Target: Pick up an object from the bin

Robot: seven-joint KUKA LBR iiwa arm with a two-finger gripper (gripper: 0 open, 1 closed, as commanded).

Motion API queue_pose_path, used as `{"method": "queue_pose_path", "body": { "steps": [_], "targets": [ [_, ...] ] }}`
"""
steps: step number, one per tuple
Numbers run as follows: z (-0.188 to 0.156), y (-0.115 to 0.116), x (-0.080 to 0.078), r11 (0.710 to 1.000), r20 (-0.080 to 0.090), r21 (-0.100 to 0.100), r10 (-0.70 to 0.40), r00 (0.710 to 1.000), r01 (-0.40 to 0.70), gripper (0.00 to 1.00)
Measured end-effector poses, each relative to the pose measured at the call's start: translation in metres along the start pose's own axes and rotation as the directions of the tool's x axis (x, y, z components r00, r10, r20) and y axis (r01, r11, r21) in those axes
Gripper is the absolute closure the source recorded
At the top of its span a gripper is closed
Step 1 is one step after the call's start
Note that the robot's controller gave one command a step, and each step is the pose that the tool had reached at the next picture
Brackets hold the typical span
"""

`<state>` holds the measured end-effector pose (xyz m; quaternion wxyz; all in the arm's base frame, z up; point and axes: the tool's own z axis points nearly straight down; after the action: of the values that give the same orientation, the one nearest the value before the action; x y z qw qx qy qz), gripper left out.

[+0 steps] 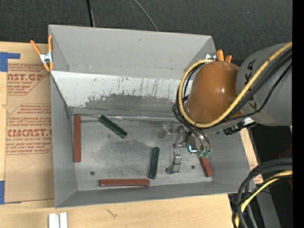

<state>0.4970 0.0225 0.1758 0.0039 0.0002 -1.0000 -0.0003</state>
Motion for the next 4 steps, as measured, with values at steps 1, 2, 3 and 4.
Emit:
{"method": "queue_pose_path", "body": {
  "steps": [1, 2, 3, 4],
  "targets": [
    [-0.004, 0.0, -0.002, 1.0, 0.008, 0.0, 0.001, 1.0, -0.001, 0.0],
    [0.017, 0.007, -0.005, 0.995, 0.015, 0.002, -0.098, 0.995, 0.098, 0.0],
    [0.107, 0.0, 0.001, 0.894, 0.007, 0.002, -0.449, 0.894, 0.449, 1.0],
    [0.107, 0.0, 0.001, 0.894, 0.007, 0.002, -0.449, 0.894, 0.449, 1.0]
  ]
}}
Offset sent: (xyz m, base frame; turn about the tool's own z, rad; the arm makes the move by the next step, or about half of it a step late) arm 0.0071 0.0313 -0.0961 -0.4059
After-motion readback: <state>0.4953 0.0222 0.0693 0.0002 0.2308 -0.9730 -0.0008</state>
